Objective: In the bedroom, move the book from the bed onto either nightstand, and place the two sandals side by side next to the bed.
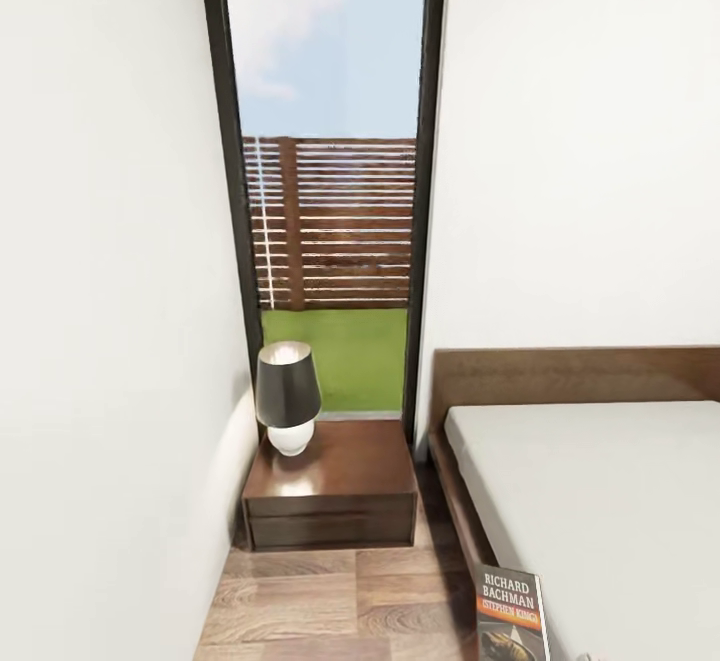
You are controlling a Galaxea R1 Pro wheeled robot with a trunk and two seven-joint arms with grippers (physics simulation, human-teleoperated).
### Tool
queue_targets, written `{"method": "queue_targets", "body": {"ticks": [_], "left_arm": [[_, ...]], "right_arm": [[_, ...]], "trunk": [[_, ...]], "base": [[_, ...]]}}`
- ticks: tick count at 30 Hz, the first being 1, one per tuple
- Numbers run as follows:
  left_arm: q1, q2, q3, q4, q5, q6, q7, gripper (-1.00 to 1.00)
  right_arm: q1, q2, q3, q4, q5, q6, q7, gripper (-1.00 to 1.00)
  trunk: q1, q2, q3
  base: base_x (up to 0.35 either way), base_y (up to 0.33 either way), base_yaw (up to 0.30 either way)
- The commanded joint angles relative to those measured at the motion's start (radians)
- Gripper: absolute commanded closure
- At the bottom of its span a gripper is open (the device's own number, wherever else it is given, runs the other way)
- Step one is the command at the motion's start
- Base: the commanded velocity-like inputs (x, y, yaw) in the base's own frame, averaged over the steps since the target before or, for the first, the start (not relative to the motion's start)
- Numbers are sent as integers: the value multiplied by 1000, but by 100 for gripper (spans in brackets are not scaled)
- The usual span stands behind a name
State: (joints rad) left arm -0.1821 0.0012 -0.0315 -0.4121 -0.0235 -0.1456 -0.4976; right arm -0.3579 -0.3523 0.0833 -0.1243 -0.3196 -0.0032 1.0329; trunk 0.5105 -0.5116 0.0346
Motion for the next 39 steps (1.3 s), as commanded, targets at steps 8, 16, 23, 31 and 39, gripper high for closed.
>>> {"method": "queue_targets", "body": {"ticks": [8, 16, 23, 31, 39], "left_arm": [[0, 0, -2, 1, -3, -6, 1, -100], [0, 0, -2, 1, -3, -6, 1, -100], [0, 0, -2, 1, -3, -6, 1, -100], [0, 0, -2, 1, -3, -6, 1, -100], [0, 0, -2, 1, -3, -6, 1, -100]], "right_arm": [[-1, -1, 4, 0, -12, 2, 4, 100], [-1, -1, 4, 0, -11, 2, 4, 100], [0, -1, 4, 0, -12, 2, 4, 100], [-1, 0, 4, 0, -12, 2, 4, 100], [-1, -1, 4, 0, -12, 2, 4, 100]], "trunk": [[1, 0, 0], [1, 0, 0], [1, 0, 0], [1, 0, 0], [1, 0, 0]], "base": [[329, 0, 0], [329, 0, 0], [329, 0, 0], [329, 0, 0], [329, 0, 0]]}}
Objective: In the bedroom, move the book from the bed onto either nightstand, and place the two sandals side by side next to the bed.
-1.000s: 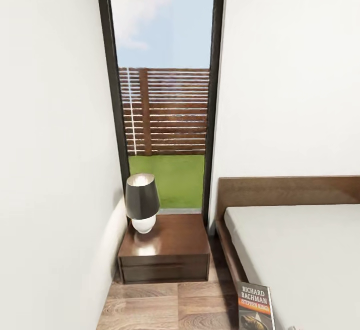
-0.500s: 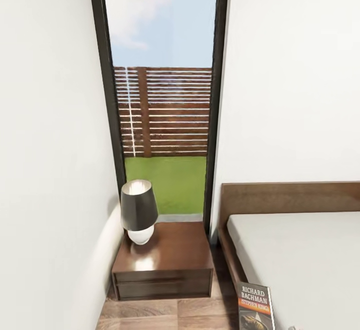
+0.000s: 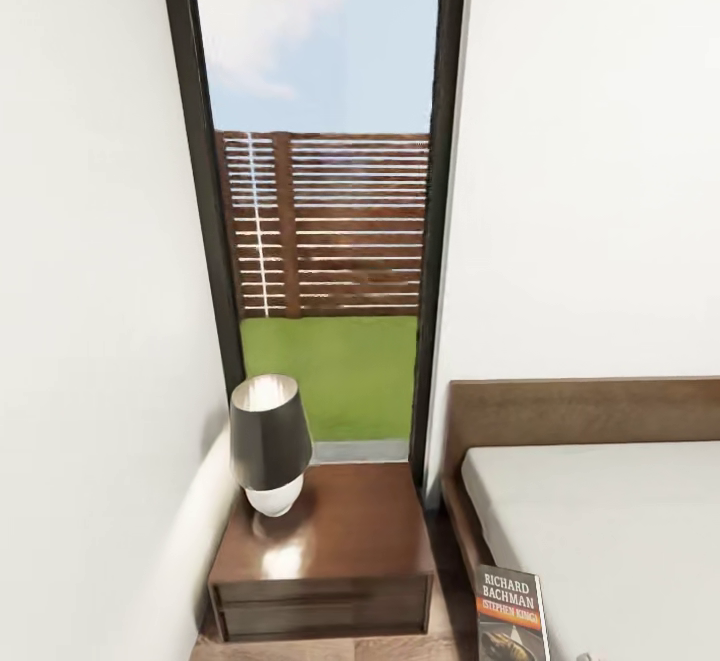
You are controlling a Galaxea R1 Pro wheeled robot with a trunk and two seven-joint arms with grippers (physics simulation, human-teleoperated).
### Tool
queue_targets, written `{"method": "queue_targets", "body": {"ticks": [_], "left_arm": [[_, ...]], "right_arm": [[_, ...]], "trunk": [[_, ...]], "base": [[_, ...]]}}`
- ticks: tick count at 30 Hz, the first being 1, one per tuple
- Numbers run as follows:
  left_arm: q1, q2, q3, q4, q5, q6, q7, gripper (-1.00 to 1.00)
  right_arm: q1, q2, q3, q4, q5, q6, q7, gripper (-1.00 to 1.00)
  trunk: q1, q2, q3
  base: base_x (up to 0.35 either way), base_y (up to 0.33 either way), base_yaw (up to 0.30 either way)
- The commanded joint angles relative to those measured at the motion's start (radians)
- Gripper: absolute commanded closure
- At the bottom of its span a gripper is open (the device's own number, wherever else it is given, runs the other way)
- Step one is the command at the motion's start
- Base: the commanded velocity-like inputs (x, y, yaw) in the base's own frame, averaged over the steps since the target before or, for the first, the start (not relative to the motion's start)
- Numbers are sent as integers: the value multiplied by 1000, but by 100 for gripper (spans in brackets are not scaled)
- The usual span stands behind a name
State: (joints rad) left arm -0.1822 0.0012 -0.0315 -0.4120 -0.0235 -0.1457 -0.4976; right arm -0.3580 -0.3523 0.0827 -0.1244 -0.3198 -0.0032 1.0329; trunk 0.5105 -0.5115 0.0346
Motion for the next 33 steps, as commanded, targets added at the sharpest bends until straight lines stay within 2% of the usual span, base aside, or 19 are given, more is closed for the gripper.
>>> {"method": "queue_targets", "body": {"ticks": [1, 33], "left_arm": [[0, 0, -2, 1, -3, -6, 1, -100], [0, 0, -2, 1, -3, -6, 1, -100]], "right_arm": [[-1, -1, 5, 0, -12, 2, 4, 100], [-1, -1, 5, 0, -12, 2, 4, 100]], "trunk": [[1, 0, 0], [1, 0, 0]], "base": [[329, 0, 0], [301, 0, 0]]}}
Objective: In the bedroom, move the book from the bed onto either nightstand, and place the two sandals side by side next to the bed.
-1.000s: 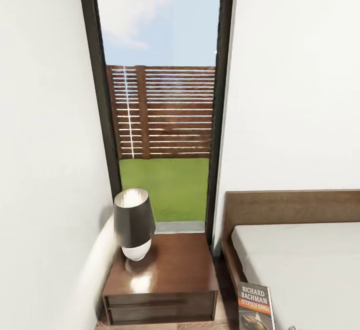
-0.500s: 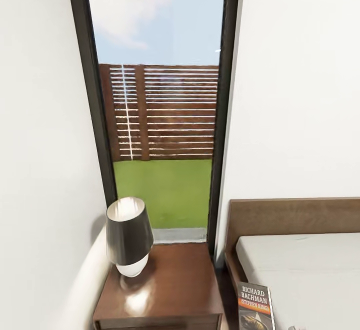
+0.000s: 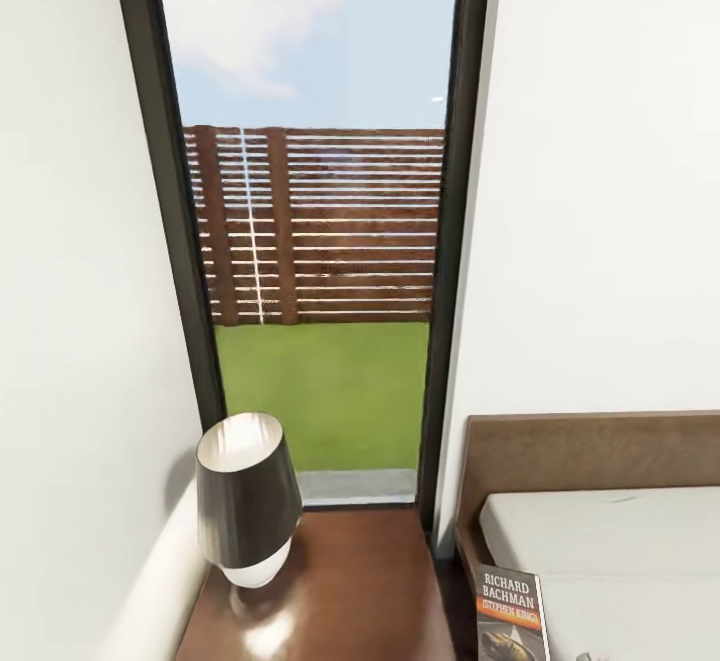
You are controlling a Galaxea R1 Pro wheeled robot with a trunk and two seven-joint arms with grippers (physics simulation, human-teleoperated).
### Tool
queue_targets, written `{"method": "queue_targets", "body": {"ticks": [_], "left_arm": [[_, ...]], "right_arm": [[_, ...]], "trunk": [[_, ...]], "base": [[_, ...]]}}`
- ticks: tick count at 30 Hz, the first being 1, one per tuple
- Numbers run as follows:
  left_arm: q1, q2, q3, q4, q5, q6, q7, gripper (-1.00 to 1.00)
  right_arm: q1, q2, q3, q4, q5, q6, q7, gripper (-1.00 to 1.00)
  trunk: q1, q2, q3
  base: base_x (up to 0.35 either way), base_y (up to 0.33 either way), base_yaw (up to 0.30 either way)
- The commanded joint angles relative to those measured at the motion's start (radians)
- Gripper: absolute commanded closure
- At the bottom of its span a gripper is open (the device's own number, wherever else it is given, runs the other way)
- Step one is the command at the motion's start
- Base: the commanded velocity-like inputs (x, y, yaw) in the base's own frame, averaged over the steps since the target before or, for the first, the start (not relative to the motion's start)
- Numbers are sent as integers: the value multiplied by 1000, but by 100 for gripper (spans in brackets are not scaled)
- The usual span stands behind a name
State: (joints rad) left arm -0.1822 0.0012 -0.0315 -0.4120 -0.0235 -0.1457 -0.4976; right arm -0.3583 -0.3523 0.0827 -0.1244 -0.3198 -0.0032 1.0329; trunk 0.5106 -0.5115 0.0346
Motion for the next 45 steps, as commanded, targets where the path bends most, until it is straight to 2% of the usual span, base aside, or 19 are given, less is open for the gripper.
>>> {"method": "queue_targets", "body": {"ticks": [1, 17, 28, 30, 31, 32, 34, 37, 40, 43, 44, 45], "left_arm": [[0, 0, -2, 1, -3, -6, 1, -100], [0, 0, -2, 1, -3, -6, 1, -100], [0, 3, 5, 0, 1, -5, -13, -100], [0, 2, 4, -2, 1, -5, -23, -100], [0, 2, 3, -3, 2, -5, -36, -100], [0, 2, 3, -3, 2, -5, -40, -100], [0, 2, 3, -5, 2, -5, -56, -100], [0, 1, 2, -6, 2, -5, -69, -100], [0, 0, 2, -10, 2, -5, -72, -100], [-1, -7, 2, -13, 2, -4, -74, -100], [-2, -9, 2, -14, 2, -4, -74, -100], [-4, -12, 2, -15, 3, -4, -75, -100]], "right_arm": [[-1, -1, 5, 0, -12, 2, 4, 100], [0, -1, 5, 0, -11, 2, 5, 100], [-1, -1, 1, -5, -12, 17, 11, 100], [-1, -1, 1, -13, -14, 52, 12, 100], [-3, 0, 2, -19, -15, 117, 11, 100], [-3, 1, 2, -22, -15, 146, 11, 100], [-6, 22, 2, -47, -16, 276, 11, 100], [-8, 87, 2, -145, -15, 427, 10, 100], [-8, 149, 2, -256, -14, 482, 10, 100], [-10, 199, 2, -329, -15, 520, 10, 100], [-10, 205, 2, -334, -16, 528, 9, 100], [-12, 223, 2, -345, -16, 561, 10, 100]], "trunk": [[1, -1, 0], [1, -1, 0], [1, -1, 0], [1, -1, 0], [1, -1, 0], [1, -1, 0], [1, -1, 0], [1, -1, 0], [1, -1, 0], [1, -1, 0], [1, -1, 0], [1, -1, 0]], "base": [[238, 0, 0], [182, 0, 0], [5, 0, 0], [0, 0, 0], [0, 0, 0], [0, 0, 0], [0, 0, 0], [0, 0, 0], [0, 0, 0], [0, 0, 0], [0, 0, 0], [0, 0, 0]]}}
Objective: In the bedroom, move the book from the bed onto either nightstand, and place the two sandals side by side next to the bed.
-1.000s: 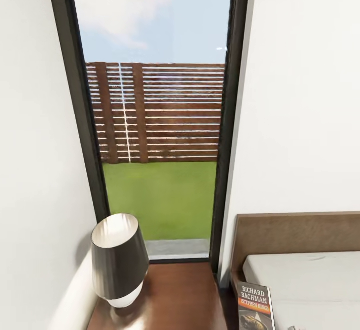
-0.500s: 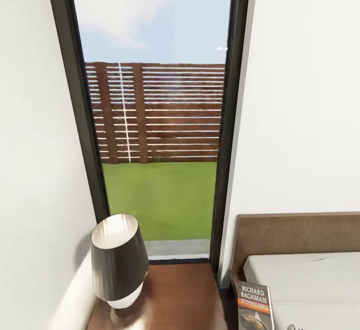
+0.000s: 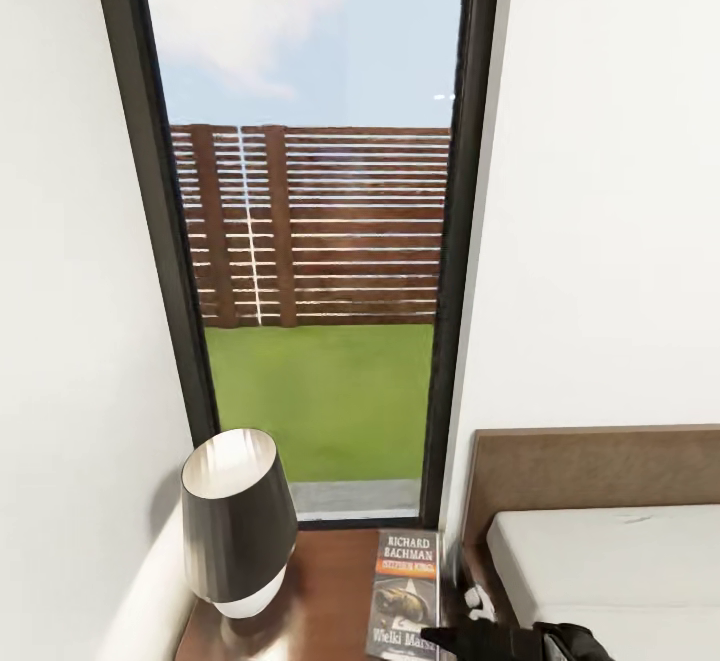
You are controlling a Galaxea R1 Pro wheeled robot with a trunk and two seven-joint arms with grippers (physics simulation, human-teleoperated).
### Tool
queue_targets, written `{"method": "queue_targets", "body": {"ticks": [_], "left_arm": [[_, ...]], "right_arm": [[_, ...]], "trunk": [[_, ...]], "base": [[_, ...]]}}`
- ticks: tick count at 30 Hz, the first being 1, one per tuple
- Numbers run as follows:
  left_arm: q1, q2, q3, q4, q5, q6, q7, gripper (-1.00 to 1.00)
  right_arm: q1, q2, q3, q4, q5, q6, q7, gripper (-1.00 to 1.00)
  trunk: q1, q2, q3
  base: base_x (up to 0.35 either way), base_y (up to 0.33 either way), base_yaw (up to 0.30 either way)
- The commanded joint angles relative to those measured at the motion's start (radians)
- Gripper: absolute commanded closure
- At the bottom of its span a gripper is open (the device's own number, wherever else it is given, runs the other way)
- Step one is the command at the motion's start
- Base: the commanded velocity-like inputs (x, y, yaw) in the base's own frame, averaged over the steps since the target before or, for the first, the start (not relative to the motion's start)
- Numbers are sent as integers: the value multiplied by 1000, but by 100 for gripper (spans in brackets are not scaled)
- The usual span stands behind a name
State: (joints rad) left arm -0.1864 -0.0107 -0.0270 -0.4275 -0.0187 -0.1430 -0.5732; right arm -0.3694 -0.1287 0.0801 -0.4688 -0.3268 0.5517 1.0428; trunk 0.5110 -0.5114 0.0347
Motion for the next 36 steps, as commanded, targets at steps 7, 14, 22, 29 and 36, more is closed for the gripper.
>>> {"method": "queue_targets", "body": {"ticks": [7, 14, 22, 29, 36], "left_arm": [[-4, -15, -2, -50, 5, -4, -68, -100], [-5, -17, -2, -140, 59, 25, -140, -100], [-5, -19, -1, -191, 71, 38, -143, -100], [-1, -19, -2, -187, 75, 39, -142, -100], [1, -20, -2, -186, 75, 39, -141, -100]], "right_arm": [[-50, 26, 4, -20, -13, 201, 0, 100], [-62, 27, -2, -106, -52, 274, 0, 100], [-63, 27, -14, -115, -156, 284, -6, 100], [-63, 30, -15, -113, -172, 284, -213, 100], [-63, 44, -17, -114, -327, 284, -308, 100]], "trunk": [[0, -1, 0], [0, -1, 0], [0, -1, 0], [0, -1, 0], [0, -1, 0]], "base": [[0, 0, 0], [0, 0, 0], [0, 0, 0], [0, 0, 0], [0, 0, 0]]}}
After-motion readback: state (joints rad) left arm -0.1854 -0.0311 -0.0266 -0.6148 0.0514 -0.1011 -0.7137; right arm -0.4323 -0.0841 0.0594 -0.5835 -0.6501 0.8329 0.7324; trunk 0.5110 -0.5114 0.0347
